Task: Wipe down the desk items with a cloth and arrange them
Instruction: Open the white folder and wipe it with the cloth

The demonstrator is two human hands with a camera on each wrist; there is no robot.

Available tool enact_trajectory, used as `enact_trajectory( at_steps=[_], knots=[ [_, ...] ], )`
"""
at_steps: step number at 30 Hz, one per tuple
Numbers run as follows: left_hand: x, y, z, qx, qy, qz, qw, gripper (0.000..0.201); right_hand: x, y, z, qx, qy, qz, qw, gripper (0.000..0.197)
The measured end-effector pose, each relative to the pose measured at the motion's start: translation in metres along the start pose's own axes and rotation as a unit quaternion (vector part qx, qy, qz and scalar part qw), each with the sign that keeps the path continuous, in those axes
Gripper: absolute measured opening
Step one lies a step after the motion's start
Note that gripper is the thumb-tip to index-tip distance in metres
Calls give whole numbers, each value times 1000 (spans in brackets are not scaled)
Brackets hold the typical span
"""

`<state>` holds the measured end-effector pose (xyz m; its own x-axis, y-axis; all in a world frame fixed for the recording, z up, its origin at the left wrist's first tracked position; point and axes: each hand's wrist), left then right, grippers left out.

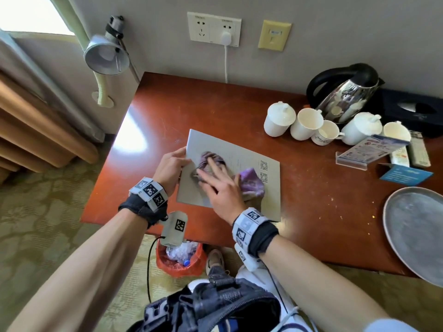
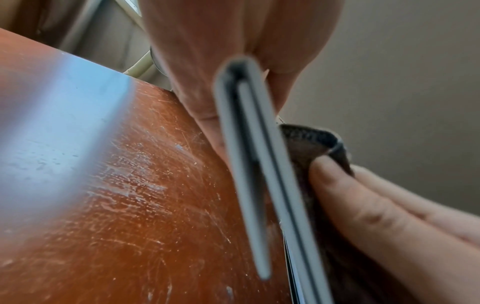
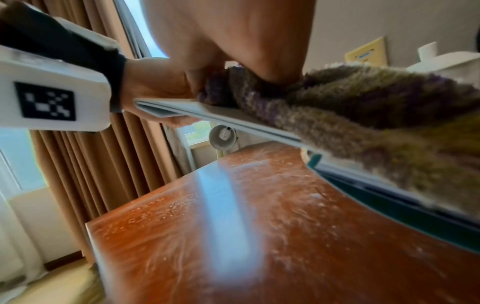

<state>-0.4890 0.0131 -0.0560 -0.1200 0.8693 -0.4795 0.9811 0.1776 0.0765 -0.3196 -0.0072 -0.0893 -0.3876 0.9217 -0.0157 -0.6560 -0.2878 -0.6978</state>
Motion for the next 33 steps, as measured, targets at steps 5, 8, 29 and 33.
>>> enact_trajectory(
  at_steps=[5, 8, 29, 33],
  knots=[
    [-1, -7, 8, 11, -14, -42, 999, 42, -6, -8, -30, -35, -22, -1, 999, 34],
    [-3, -9, 18, 7, -27, -44, 999, 43, -3, -29, -63, -79, 115, -36, 990, 33],
    [-10, -13, 38, 26, -27, -118, 992, 37, -18, -37, -107, -116, 253, -46, 959, 37],
    [-10, -6, 22, 58, -5, -126, 990, 38, -8, -16, -63, -35, 202, -62, 977, 35]
  ],
)
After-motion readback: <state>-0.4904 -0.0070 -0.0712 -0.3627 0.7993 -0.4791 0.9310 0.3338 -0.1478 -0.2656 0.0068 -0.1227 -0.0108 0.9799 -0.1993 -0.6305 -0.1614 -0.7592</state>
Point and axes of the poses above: each hand's wrist, its own x-axis towards the middle knuckle, its own y-axis out of the palm, z = x × y, and after that the axes turned 2 degrees about -x, right-handed
